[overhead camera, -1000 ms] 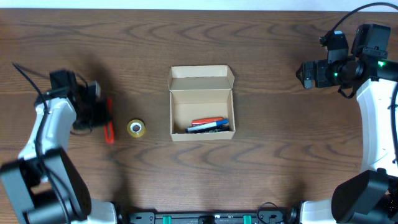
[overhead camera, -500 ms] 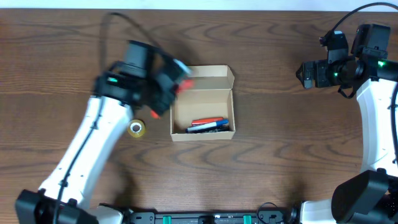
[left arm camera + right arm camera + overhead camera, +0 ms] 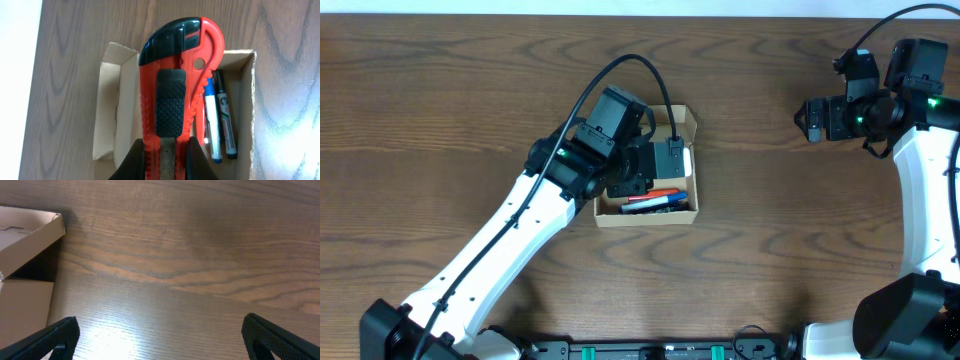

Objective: Pack container
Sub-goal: 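Carry the red box cutter into the box and release it, then move the left gripper to the yellow tape roll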

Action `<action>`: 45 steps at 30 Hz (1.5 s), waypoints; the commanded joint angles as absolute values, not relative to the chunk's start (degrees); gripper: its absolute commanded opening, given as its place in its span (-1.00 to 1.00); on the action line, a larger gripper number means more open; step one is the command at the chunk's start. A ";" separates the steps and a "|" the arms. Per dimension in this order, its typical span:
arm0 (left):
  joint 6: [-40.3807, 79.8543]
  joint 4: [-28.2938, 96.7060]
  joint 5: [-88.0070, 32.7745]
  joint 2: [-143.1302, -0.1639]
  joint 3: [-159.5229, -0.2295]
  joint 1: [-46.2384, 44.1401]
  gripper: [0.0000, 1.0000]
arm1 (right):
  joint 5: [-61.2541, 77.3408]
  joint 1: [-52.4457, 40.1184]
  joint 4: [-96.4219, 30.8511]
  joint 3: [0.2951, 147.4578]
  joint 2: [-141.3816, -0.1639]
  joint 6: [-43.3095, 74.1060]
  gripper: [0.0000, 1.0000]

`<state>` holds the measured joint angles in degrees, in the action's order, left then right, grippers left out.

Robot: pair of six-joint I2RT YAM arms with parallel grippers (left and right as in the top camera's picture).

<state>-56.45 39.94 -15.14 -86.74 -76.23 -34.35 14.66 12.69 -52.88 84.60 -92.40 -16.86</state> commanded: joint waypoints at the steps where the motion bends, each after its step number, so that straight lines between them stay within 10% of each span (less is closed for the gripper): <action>1: -58.30 39.57 -16.56 -89.41 -76.97 -34.30 -0.88 | 15.70 13.08 -52.99 85.06 -92.38 -15.84 0.99; 21: -57.60 41.85 -12.71 -109.78 -76.99 -33.98 -0.88 | 15.70 13.08 -52.99 85.06 -92.38 -15.86 0.99; 24: -56.18 41.71 -11.42 -110.00 -76.99 -34.00 0.01 | 15.70 13.08 -52.99 85.06 -92.38 -15.84 0.99; 32: -50.68 42.46 -11.42 -108.38 -78.26 -34.00 0.28 | 15.79 13.08 -53.01 85.06 -92.38 -15.84 0.99; 36: -44.64 45.95 -11.42 -105.75 -83.05 -33.56 0.93 | 16.56 13.08 -53.01 85.06 -92.38 -15.86 0.98; 45: -28.62 56.99 -10.22 -98.24 -94.74 -29.45 0.91 | 16.53 13.08 -53.01 85.06 -92.38 -15.86 0.99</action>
<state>-35.70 54.15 -11.38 -100.95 -91.81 -31.59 15.70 12.69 -52.90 84.60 -92.38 -16.86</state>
